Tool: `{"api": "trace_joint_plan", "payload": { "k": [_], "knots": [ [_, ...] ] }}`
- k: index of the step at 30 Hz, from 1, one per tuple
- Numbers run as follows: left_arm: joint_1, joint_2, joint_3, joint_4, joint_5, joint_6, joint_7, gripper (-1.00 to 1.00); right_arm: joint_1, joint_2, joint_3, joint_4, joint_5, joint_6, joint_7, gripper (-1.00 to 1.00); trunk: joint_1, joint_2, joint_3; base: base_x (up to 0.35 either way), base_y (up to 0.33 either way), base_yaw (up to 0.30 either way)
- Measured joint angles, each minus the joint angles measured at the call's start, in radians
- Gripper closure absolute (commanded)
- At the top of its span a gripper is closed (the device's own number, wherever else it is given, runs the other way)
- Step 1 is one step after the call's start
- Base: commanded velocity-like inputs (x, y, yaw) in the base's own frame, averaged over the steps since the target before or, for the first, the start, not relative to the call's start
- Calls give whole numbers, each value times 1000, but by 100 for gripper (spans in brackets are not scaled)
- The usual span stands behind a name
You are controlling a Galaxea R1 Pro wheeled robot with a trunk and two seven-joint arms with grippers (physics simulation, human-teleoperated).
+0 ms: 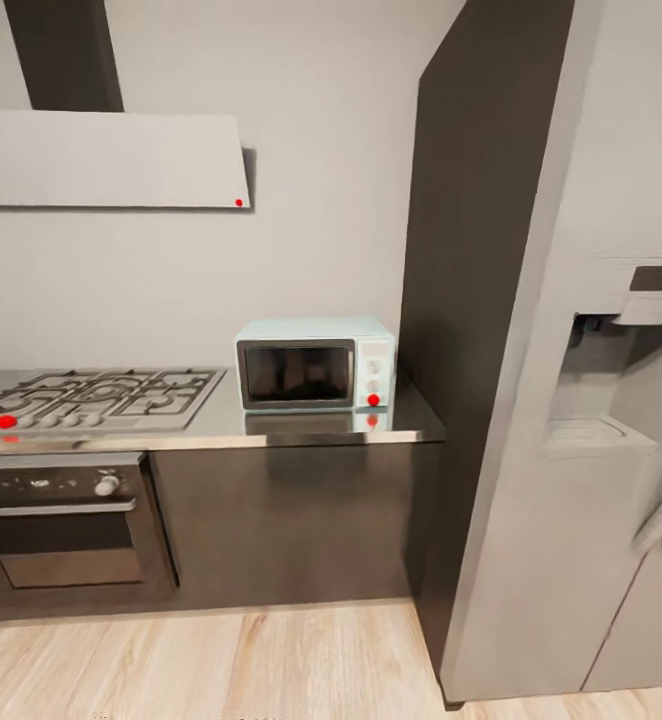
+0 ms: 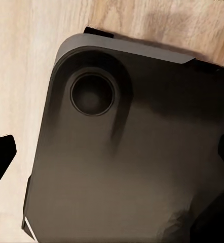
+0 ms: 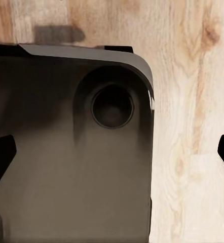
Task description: In the kitchen, take the popcorn bag from the countertop, put it into the microwave, and heat it until the popcorn is cooked so the cooked popcorn ends up inside the bag.
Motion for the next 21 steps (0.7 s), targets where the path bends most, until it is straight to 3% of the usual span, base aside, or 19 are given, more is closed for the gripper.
{"api": "trace_joint_plan", "payload": {
  "k": [4, 13, 21],
  "knots": [
    [0, -1, 0, 0, 0, 0, 0, -100, 0, -2, -1, 0, 0, 1, 0, -100, 0, 0, 0, 0, 0, 250],
    [0, -2, 0, 0, 0, 1, 0, -100, 0, -8, 3, 0, 1, 5, 3, -100, 0, 0, 0, 7, 0, 20],
    [0, 3, 0, 1, 0, 2, -1, -100, 0, -4, 3, 0, 1, 5, 3, -100, -1, 0, 0, 285, 0, 0]
  ]
}}
